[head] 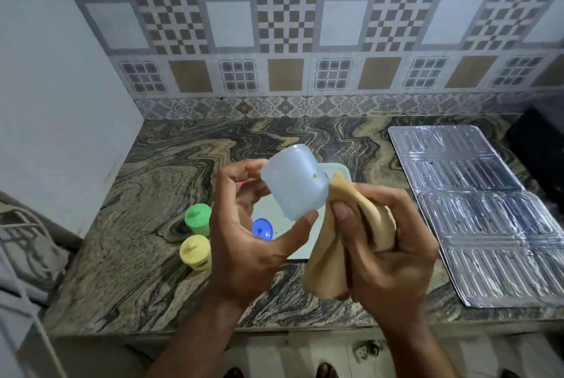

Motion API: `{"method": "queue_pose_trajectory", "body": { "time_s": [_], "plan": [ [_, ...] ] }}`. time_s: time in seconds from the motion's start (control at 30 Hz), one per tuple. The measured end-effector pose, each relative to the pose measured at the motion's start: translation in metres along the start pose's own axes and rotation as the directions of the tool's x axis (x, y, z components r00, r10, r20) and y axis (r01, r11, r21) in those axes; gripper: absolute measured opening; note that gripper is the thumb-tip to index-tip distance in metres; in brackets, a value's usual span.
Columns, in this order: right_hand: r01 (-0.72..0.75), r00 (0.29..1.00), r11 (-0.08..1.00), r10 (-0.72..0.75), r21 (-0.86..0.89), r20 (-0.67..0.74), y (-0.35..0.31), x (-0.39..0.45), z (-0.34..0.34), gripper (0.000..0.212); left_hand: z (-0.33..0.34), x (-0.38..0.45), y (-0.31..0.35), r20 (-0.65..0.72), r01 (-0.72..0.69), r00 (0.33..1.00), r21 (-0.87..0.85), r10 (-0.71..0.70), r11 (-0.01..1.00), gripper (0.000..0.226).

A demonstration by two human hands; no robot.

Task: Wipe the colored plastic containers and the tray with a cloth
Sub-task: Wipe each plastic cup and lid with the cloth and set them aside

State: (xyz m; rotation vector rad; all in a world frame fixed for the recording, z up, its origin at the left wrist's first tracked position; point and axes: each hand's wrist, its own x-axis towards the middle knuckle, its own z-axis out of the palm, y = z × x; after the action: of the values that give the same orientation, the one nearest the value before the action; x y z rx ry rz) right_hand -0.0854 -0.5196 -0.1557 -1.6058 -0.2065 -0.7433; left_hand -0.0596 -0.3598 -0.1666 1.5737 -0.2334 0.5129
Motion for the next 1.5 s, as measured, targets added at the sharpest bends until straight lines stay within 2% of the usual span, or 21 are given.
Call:
{"method": "queue_pose_trajectory", "body": {
  "time_s": [0.13, 0.27, 0.4, 0.57, 0.67, 0.73, 0.8, 0.87, 1.07, 1.13, 1.27, 1.37, 1.5],
  "plan": [
    [0.041, 0.999, 0.995, -0.041, -0.091, 0.003, 0.002, -0.002, 0.002, 0.019, -0.001, 0.002, -0.002, 0.040, 0.005, 0.999, -0.008, -0.004, 1.000, 0.070],
    [0.109, 0.992, 0.978, -0.095, -0.181, 0.084, -0.001, 0.005, -0.004, 0.015, -0.008, 0.004, -0.002, 0.059, -0.108, 0.994, 0.265, 0.096, 0.958, 0.066],
    [0.214, 0.971, 0.928, -0.169, -0.306, 0.168, -0.009, 0.019, 0.002, 0.015, -0.006, 0.001, 0.010, 0.108, -0.194, 0.980, 0.358, 0.166, 0.913, 0.065],
    [0.086, 0.993, 0.958, -0.061, -0.273, 0.098, 0.000, 0.039, 0.007, 0.010, -0.013, -0.002, 0.007, 0.118, -0.257, 0.966, 0.369, 0.229, 0.893, 0.065],
    [-0.031, 0.995, 0.987, 0.045, -0.158, 0.088, 0.009, 0.042, 0.005, 0.008, -0.017, -0.003, -0.001, 0.080, -0.207, 0.978, 0.339, 0.191, 0.917, 0.071],
    [-0.061, 0.996, 0.996, 0.065, -0.059, 0.067, 0.010, 0.035, 0.004, 0.008, -0.017, -0.002, -0.006, 0.003, -0.139, 0.990, 0.282, 0.144, 0.949, 0.070],
    [-0.017, 0.999, 1.000, 0.018, -0.024, 0.041, 0.008, 0.023, 0.005, 0.013, -0.016, 0.001, -0.010, -0.065, -0.066, 0.994, 0.228, 0.083, 0.971, 0.069],
    [0.050, 0.998, 0.997, -0.048, -0.064, 0.034, 0.007, 0.012, 0.007, 0.018, -0.016, 0.003, -0.010, -0.081, -0.030, 0.996, 0.168, 0.044, 0.985, 0.071],
    [0.135, 0.987, 0.977, -0.118, -0.165, 0.113, 0.011, 0.000, 0.015, 0.017, -0.014, 0.005, -0.010, 0.002, -0.012, 1.000, 0.015, 0.012, 1.000, 0.074],
    [0.152, 0.984, 0.967, -0.129, -0.206, 0.122, 0.012, 0.003, 0.014, 0.017, -0.015, 0.006, -0.010, -0.005, -0.021, 1.000, 0.064, 0.022, 0.998, 0.070],
    [0.205, 0.973, 0.941, -0.166, -0.267, 0.163, 0.007, 0.012, 0.014, 0.015, -0.016, 0.004, -0.006, 0.036, -0.138, 0.990, 0.319, 0.133, 0.938, 0.065],
    [0.200, 0.973, 0.938, -0.156, -0.284, 0.169, 0.003, 0.024, 0.020, 0.015, -0.019, 0.004, -0.004, 0.042, -0.189, 0.982, 0.317, 0.186, 0.929, 0.063],
    [0.063, 0.989, 0.976, -0.032, -0.207, 0.146, 0.010, 0.038, 0.025, 0.013, -0.026, 0.009, -0.010, 0.067, -0.228, 0.974, 0.334, 0.218, 0.914, 0.068]
  ]
}}
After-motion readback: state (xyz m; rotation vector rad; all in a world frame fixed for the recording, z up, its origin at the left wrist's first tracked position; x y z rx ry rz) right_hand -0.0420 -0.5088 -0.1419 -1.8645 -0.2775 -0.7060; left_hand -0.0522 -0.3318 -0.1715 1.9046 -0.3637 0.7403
